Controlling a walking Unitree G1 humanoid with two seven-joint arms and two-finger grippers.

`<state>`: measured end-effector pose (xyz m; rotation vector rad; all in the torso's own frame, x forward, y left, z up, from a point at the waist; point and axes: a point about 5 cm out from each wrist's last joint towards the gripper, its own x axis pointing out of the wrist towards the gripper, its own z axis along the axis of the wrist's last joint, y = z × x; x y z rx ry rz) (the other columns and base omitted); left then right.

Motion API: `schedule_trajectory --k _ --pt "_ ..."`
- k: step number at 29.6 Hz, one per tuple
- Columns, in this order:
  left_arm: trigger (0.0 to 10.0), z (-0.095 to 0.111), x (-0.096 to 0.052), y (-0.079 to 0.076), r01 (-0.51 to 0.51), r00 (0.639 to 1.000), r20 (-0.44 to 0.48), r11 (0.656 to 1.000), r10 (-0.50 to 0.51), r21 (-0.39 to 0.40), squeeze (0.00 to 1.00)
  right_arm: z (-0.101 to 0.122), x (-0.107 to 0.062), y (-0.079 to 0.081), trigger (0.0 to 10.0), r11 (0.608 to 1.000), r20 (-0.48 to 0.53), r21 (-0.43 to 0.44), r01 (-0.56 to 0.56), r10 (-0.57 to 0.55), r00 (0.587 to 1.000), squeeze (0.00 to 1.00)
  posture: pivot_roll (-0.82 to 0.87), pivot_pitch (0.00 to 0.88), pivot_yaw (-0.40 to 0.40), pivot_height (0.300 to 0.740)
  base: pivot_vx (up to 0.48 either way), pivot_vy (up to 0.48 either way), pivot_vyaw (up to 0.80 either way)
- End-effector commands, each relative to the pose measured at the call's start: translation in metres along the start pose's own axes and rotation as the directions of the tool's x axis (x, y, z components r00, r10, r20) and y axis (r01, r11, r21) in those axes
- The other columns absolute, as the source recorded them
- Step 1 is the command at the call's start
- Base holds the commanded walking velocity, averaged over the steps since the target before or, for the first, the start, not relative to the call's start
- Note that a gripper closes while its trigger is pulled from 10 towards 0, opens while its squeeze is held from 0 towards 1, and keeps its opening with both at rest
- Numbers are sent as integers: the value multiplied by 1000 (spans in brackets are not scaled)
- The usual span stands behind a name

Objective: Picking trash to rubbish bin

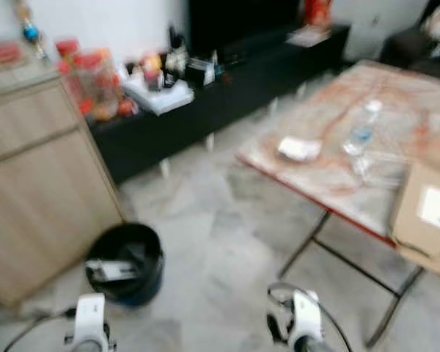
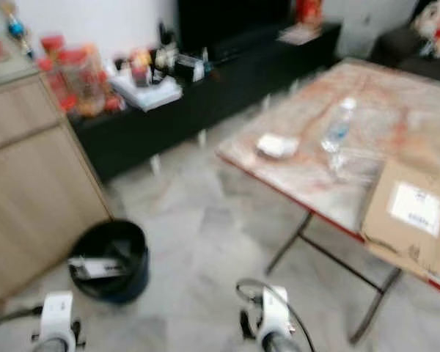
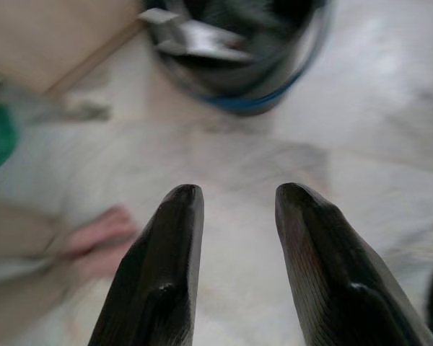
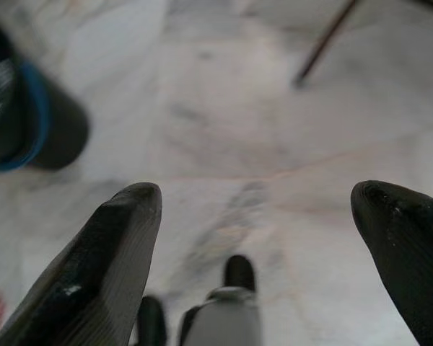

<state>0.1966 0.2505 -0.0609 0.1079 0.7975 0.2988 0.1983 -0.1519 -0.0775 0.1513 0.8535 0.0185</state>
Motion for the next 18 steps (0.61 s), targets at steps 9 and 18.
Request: schedule_trajectory --k 9,18 --pt "10000 -1 0 8 -20 1000 -3 1000 20 9 0 -7 -1 6 10000 1000 -18 18 -10 10 1000 0 -79 0 27 740 0 0 -781" --pt "10000 -2 0 9 -20 1000 -6 1000 20 11 0 -9 -1 7 10000 1000 -20 20 -13 13 1000 0 -77 0 29 740 0 0 -781"
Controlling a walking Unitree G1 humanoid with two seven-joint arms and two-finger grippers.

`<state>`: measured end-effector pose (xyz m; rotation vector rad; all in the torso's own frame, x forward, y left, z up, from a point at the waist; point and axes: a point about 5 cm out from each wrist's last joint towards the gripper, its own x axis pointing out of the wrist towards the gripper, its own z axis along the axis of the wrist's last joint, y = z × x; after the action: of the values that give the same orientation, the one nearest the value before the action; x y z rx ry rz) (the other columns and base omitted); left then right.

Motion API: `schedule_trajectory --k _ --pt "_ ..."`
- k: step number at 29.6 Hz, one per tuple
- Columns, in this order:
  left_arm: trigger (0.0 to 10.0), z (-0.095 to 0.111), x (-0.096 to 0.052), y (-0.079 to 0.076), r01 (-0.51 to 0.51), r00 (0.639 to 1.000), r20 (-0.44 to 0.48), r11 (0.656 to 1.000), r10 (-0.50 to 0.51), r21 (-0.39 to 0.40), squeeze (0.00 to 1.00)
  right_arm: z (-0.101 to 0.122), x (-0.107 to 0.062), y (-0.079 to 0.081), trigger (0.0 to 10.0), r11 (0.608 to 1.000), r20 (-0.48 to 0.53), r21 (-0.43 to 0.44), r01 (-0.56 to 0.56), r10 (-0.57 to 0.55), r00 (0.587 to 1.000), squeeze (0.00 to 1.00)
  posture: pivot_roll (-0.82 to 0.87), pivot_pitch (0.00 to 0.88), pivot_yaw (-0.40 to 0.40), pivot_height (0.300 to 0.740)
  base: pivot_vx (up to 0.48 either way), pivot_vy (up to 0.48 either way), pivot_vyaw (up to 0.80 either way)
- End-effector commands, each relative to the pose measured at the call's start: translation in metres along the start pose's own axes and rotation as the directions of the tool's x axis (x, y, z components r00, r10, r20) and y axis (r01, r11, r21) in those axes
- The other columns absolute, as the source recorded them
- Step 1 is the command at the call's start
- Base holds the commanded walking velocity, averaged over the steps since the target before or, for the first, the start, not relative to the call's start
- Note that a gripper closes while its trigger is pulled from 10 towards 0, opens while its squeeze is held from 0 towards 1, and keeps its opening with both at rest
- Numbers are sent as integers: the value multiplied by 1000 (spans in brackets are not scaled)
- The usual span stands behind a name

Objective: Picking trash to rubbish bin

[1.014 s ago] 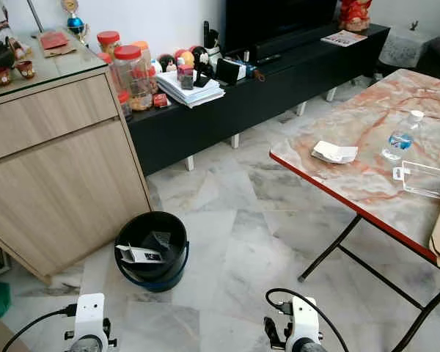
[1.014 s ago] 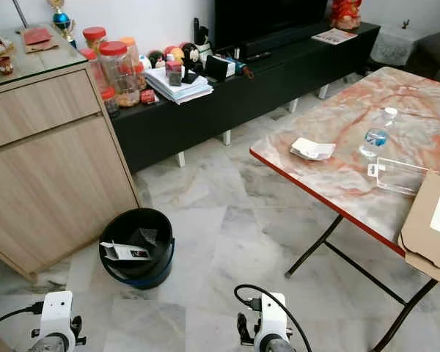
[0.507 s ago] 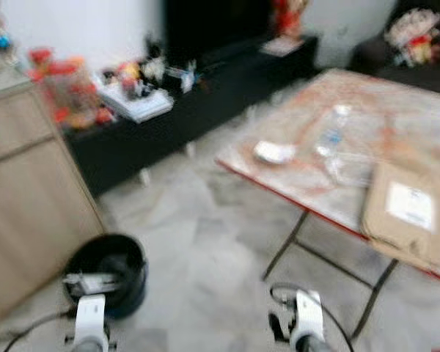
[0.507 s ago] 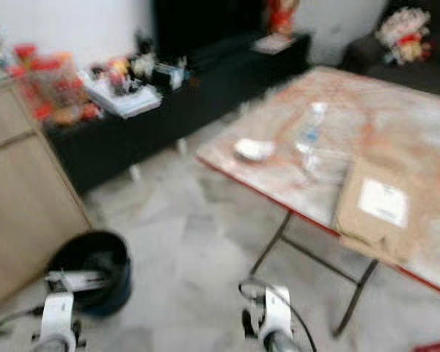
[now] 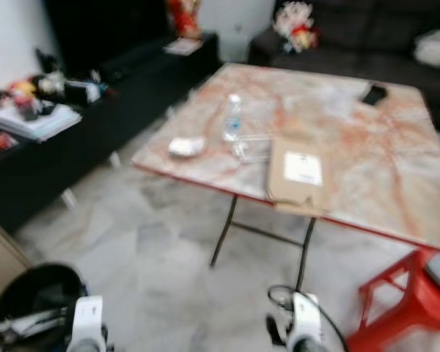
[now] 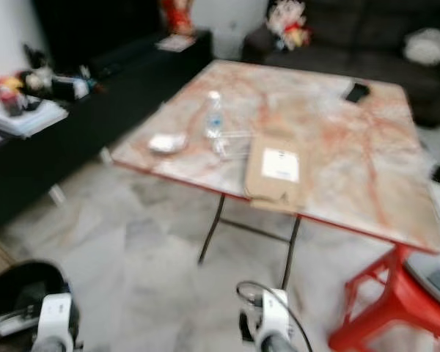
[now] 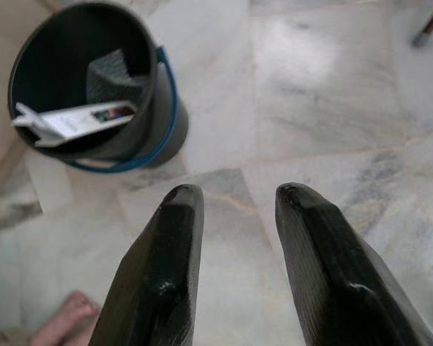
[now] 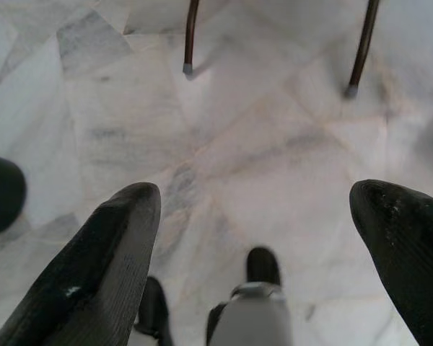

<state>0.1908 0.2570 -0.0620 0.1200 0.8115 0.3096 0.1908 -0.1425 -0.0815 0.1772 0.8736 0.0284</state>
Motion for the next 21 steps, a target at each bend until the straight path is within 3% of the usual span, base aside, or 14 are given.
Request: schedule_trajectory --k 1,21 --pt "10000 3 1 2 -5 1000 7 1000 5 2 0 0 0 -1 10000 1000 0 0 3 -3 1000 0 -75 0 29 740 0 0 -781" --pt "10000 1 0 1 12 1000 4 1000 -12 20 0 -1 0 0 10000 1000 -2 -5 -2 2 1000 0 -82 0 32 740 0 0 -781"
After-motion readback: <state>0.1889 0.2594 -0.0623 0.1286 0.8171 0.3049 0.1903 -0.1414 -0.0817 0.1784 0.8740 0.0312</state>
